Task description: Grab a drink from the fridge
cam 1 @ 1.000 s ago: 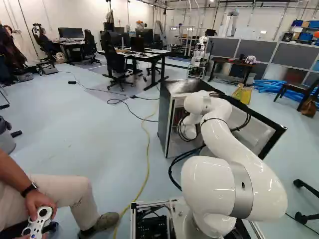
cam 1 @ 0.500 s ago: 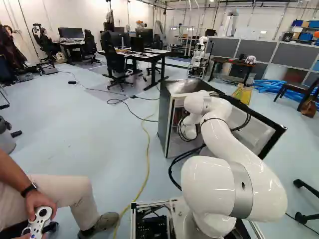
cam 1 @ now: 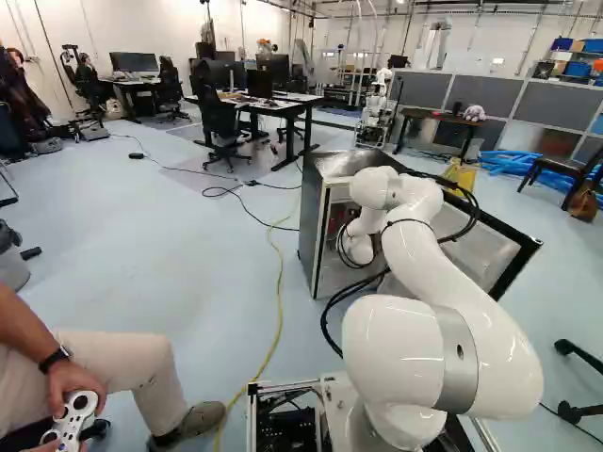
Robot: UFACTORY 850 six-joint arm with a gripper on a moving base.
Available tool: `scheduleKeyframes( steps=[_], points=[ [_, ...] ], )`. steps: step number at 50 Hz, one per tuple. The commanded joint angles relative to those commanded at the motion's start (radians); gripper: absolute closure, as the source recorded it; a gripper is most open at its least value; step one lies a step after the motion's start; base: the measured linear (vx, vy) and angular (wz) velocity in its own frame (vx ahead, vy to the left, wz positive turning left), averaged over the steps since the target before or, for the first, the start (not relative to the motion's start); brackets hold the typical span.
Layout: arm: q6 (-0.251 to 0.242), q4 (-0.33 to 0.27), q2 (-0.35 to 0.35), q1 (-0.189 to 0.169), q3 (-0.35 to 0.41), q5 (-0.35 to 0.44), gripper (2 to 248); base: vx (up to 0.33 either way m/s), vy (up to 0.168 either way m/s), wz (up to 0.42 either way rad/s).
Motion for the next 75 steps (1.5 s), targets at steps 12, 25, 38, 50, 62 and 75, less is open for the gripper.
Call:
scheduleKeyframes(
  steps=[12,25,38,50,62,75],
  points=[
    [0.000,0.000,0.074,-0.002,0.097,0.000,163,0.000,0.000,0.000],
    [0.000,0.000,0.151,-0.005,0.198,0.000,163,0.000,0.000,0.000],
    [0.000,0.000,0.196,-0.009,0.272,0.000,163,0.000,0.000,0.000],
    [0.000,0.000,0.231,-0.012,0.335,0.000,163,0.000,0.000,0.000],
    [0.000,0.000,0.264,-0.016,0.395,0.000,163,0.000,0.000,0.000],
    [0.000,0.000,0.298,-0.018,0.459,0.000,163,0.000,0.000,0.000]
  ],
)
